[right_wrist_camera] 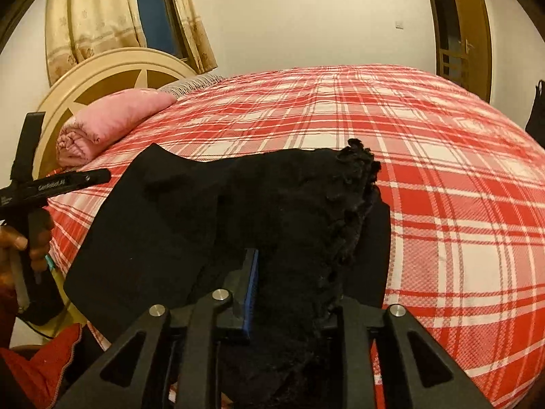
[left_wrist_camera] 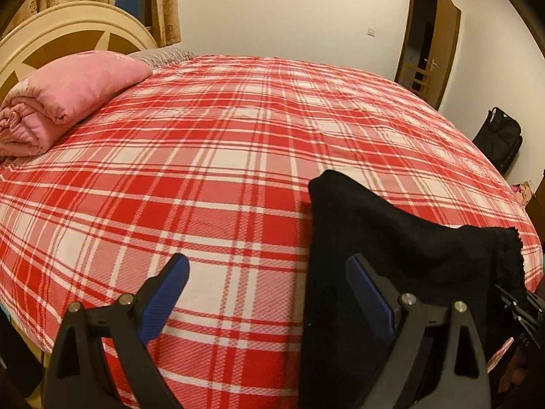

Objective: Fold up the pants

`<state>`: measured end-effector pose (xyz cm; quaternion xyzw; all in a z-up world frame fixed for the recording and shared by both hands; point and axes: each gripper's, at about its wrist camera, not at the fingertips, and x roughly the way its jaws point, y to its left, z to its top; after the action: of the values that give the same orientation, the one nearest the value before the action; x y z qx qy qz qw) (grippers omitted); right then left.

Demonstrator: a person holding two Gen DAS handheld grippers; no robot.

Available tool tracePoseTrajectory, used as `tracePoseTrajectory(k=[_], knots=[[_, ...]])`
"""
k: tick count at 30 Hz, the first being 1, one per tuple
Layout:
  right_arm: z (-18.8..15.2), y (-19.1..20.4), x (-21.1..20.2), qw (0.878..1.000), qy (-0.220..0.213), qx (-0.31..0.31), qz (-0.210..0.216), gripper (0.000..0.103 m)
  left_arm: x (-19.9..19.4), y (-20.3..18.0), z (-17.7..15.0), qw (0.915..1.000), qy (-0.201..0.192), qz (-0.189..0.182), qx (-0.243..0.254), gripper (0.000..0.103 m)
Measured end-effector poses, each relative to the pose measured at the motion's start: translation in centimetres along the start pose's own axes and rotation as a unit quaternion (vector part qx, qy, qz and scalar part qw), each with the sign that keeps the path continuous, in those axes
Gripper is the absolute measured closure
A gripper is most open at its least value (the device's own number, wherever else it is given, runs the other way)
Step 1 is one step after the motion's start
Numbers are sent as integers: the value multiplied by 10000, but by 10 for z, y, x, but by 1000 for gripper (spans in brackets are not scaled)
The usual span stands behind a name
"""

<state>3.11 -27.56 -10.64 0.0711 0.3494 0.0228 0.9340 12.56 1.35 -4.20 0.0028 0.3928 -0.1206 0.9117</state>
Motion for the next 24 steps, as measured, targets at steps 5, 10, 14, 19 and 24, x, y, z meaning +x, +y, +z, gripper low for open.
tracePoseTrajectory(k=[5,10,14,19,24], knots=[[-1,-11,-19,9996,217,144,124,62,0,-18,13,9998,-92,-106,128,7],[23,-24,-52,9982,-469,234,-275,63,1,-37,22,9987,-234,-53,460,7],[49,-1,-35,9969,-523,-333,-475,85,13,-53,28,9984,-140,-87,532,7],[61,12,9,9964,-303,-553,-563,85,24,-81,33,9975,-44,-58,707,7],[54,-5,33,9985,-61,-223,-503,85,46,-94,32,9963,210,167,817,7]])
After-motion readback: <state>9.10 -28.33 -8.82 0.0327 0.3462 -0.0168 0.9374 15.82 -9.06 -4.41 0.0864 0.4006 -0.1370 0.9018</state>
